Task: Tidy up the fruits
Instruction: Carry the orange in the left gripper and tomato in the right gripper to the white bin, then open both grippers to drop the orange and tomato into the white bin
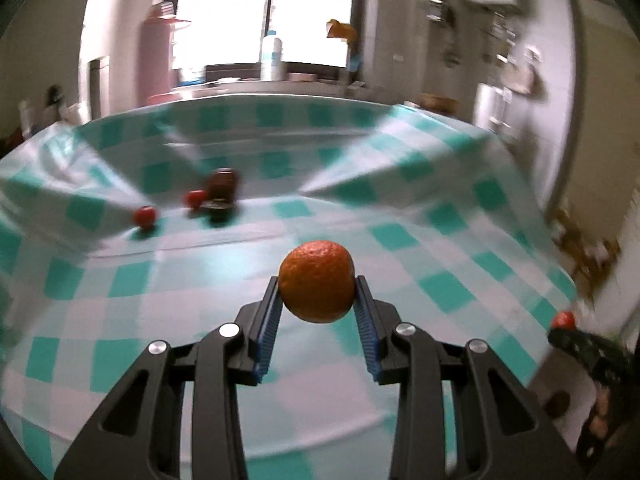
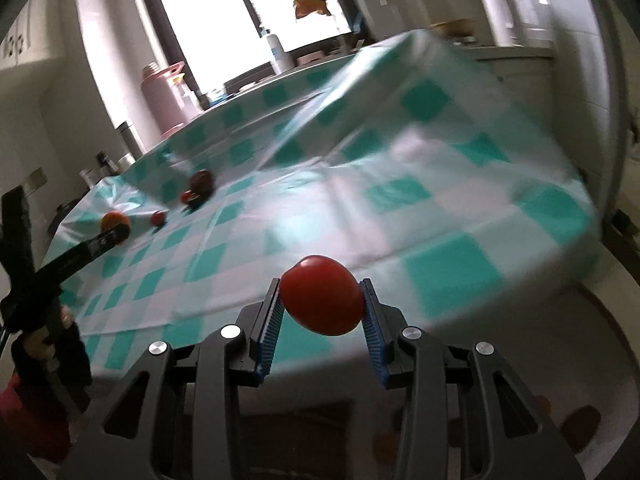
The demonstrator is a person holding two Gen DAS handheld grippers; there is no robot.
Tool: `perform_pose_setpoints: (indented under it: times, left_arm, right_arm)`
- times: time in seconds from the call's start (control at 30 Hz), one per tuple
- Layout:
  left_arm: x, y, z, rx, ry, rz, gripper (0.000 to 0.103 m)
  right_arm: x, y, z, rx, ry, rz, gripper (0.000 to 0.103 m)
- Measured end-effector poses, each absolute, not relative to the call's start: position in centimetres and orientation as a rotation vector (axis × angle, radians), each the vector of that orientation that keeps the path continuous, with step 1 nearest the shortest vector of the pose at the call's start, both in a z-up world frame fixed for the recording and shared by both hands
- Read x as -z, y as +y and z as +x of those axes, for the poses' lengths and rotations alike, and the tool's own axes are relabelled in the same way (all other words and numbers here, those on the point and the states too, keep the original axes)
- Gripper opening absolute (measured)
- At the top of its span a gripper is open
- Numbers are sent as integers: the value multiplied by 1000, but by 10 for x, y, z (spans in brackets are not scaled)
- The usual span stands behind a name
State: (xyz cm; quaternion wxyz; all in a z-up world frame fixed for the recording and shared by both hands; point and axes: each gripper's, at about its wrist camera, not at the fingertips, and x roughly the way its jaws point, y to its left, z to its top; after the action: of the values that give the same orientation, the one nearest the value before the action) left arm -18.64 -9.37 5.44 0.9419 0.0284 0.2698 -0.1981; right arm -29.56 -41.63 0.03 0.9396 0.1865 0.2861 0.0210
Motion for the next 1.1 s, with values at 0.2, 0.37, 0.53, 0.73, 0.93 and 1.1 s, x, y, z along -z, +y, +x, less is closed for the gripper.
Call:
perform_pose_setpoints:
  times: [0.2, 0.37, 0.53, 0.73, 0.93, 1.1]
  left_arm:
    - [-45, -165, -235, 601, 512, 227, 36]
    - [-20, -217, -268, 748, 528, 374, 36]
    - [7, -260, -297, 891, 554, 519, 36]
    - [64, -317, -311, 1051, 710, 691, 36]
    - [128, -354, -307, 1063, 845, 841, 36]
    - [166, -364, -299, 1019, 916, 930, 36]
  right_arm:
    - [24, -461, -327, 83, 600, 436, 38]
    - [53, -489, -343, 175, 664, 475, 38]
    - [84, -502, -340, 248, 780, 475, 38]
    - [123, -512, -328, 311, 939, 510, 38]
    - [146, -525, -328, 346, 990, 574, 38]
    - [159, -535, -329, 353, 1014, 648, 38]
